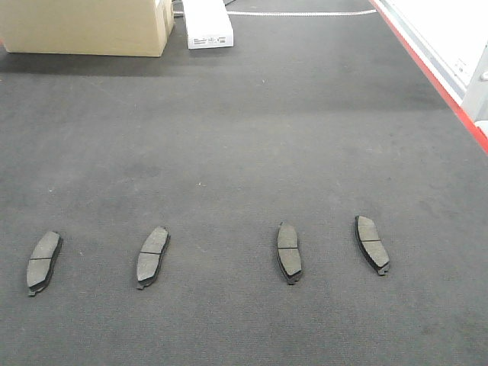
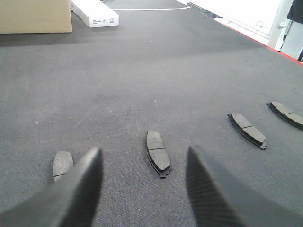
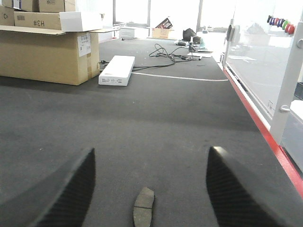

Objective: Move and align brake pads A on conveyor

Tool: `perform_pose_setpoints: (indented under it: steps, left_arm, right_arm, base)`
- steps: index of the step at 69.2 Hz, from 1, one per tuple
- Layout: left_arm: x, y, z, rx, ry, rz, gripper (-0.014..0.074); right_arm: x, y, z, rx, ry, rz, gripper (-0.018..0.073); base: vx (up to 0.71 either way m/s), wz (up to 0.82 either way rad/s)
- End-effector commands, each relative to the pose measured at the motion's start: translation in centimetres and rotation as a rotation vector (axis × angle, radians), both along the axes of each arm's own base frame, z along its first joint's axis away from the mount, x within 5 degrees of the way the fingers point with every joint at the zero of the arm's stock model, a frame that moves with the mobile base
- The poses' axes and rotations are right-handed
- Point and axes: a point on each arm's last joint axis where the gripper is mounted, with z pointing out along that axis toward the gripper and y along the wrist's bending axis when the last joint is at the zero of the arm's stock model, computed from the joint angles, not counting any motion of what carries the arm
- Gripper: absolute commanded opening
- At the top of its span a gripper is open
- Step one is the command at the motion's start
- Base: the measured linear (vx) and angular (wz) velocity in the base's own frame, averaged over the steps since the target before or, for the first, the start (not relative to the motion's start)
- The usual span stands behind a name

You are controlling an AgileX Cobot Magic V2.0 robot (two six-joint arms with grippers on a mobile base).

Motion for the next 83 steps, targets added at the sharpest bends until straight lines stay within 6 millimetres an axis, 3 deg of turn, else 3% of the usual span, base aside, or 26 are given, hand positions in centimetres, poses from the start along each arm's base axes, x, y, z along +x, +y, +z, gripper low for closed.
perform_pose_setpoints:
  steps: [1, 7, 12, 59, 69, 83]
  left_arm:
    - [0.2, -0.1, 1.2, -0.023, -0.072, -0.013, 0.02]
    - [0.2, -0.2, 1.3, -0.026, -0.081, -0.015, -0.0001]
    - [0.2, -0.2, 1.5, -0.033, -0.099, -0.019, -0.0008]
    - [0.2, -0.3, 1.6, -0.043, -0.117, -0.023, -0.0007]
    - [0.8, -0.5, -0.2, -0.007, -0.086, 0.012, -0.0007]
    - [2.8, -0.7, -5.4, 0.022, -0.132, 0.142, -0.0006]
  right_arm:
    - [-0.1, -0.1, 1.4, 0.007, -0.086, -0.016, 0.037]
    - [-0.1, -0.1, 1.4, 0.009, -0.086, -0.016, 0.0154]
    - [-0.1, -0.1, 1.4, 0.012, -0.086, -0.015, -0.0017]
    - [-0.1, 0.0, 1.5, 0.038, -0.083, -0.006, -0.001]
    - [-0.1, 0.0, 1.4, 0.038, -0.081, -0.006, -0.001]
    - [-0.1, 0.0, 1.4, 0.038, -0.082, -0.006, -0.001]
  base:
    - [0.0, 0.0]
    - [0.0, 0.0]
    - [0.0, 0.0]
    - [0.0, 0.0]
    - [0.0, 0.0]
    - [0.0, 0.0]
